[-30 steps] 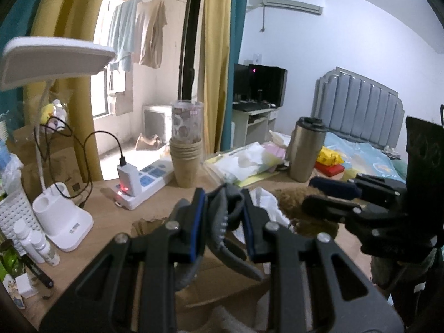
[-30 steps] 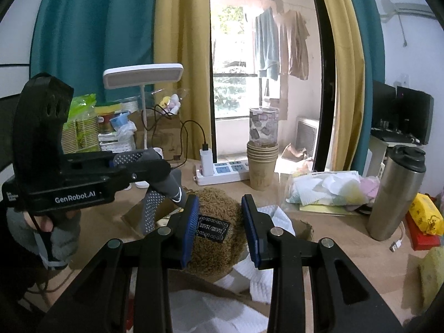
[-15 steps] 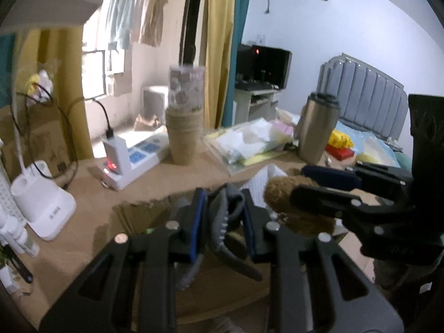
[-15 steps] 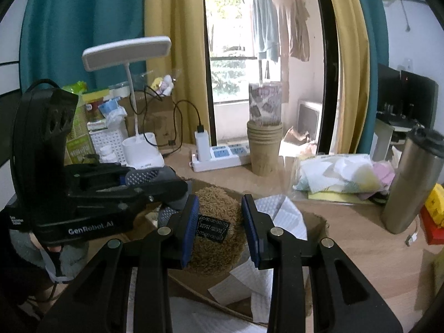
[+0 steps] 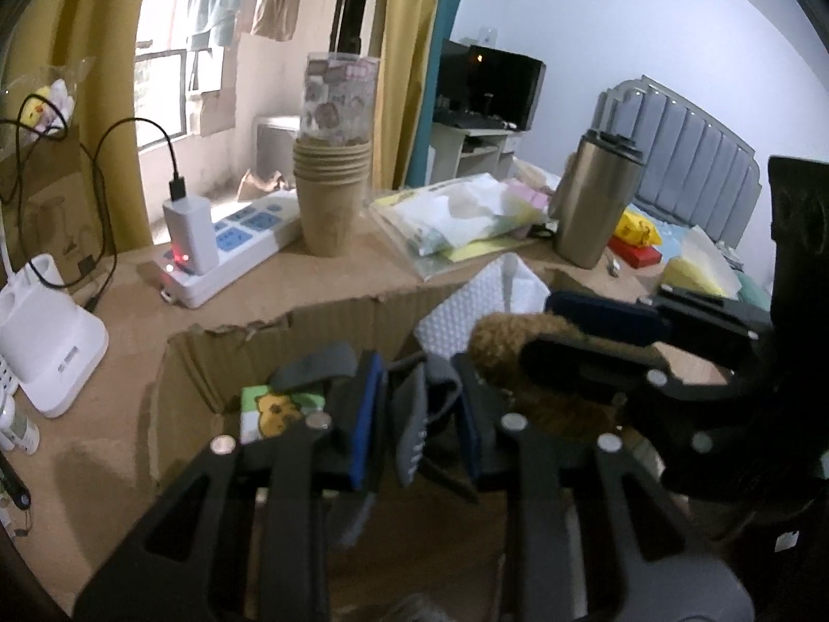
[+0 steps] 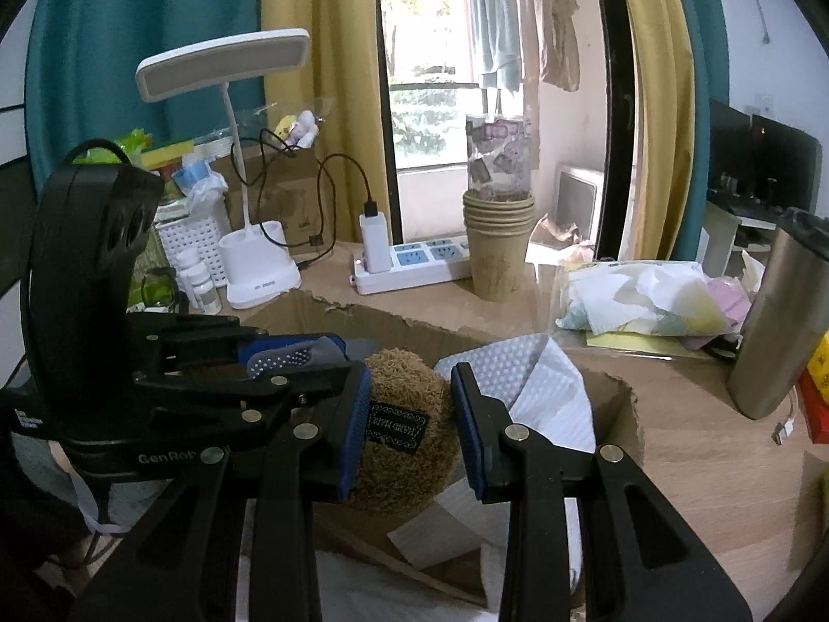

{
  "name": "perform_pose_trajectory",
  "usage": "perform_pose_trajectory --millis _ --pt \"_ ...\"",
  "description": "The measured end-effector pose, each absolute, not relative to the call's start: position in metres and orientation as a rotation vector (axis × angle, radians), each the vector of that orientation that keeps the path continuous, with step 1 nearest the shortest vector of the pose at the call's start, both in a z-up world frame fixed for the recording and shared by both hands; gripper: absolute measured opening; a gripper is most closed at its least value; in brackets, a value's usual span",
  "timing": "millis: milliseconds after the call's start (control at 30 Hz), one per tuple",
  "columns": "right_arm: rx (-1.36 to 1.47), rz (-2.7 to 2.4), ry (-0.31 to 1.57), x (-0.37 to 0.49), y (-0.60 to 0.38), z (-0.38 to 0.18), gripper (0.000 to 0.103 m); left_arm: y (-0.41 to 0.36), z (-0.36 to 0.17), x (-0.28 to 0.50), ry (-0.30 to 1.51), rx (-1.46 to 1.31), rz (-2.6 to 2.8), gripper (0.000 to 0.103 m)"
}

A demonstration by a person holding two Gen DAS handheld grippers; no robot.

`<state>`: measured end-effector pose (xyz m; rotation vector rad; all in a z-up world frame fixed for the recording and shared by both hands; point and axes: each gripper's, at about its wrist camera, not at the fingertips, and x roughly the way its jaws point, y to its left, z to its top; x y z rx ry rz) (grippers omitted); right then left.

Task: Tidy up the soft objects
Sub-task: 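Lower and release the sock with the left tool while the right tool releases the plush into the box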

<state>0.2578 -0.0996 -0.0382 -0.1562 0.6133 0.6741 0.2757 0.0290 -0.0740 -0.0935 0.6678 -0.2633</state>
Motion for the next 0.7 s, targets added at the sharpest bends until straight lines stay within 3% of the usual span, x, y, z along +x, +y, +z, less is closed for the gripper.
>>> perform_pose_trajectory --millis 100,200,300,333,700 --pt "-0.156 0.676 0.619 0.257 -0.099 -0.038 0.036 0.029 -0.071 0.272 0.654 -0.09 -0.255 0.032" --pt "-0.145 0.667 0.619 0.257 -0.101 -0.037 0.049 0.028 -0.068 0.268 0.646 -0.079 -0.242 0.033" --pt "-0.123 0.661 0.622 0.256 -0.105 -0.033 0.055 0.028 -0.064 0.264 0.638 -0.073 -0.237 0.045" --pt "-0.117 0.661 0.618 0.254 -0.107 -0.032 0.056 0.028 -0.062 0.262 0.632 -0.072 -0.237 0.052" --pt "-0.093 0.659 0.585 0.233 -0.121 -0.018 0.057 0.026 -0.046 0.232 0.573 -0.058 -0.193 0.06"
